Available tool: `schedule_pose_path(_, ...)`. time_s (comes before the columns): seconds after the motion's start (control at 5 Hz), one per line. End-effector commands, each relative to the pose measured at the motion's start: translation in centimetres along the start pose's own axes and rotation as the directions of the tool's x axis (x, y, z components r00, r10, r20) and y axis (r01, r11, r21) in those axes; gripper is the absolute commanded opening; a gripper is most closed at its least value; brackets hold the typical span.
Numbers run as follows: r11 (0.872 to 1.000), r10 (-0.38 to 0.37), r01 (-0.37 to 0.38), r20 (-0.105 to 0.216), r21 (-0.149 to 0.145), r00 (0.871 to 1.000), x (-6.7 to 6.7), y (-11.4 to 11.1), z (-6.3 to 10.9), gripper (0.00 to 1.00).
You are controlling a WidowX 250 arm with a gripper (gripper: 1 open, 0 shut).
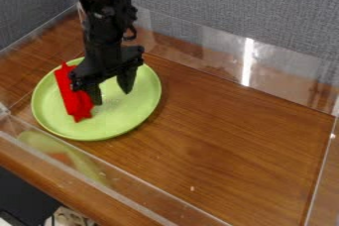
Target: Put the red object on the green plate
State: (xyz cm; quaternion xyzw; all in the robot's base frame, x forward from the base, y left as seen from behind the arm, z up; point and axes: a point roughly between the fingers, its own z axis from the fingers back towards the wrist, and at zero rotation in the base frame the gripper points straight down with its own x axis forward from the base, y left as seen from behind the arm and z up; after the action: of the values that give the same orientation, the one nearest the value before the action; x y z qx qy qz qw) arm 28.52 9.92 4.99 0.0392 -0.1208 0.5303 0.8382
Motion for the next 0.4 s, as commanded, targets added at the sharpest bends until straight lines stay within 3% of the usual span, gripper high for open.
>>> schedule_pose_path(0.0, 0.997, 0.019, -0.017, 0.024, -0.076, 1.0, 1.3, -1.6, 3.2, 1.0)
schedule_pose_path(0.2, 0.994, 0.043, -0.043, -0.002, -0.105, 0.999, 1.8, -2.4, 5.2, 1.0)
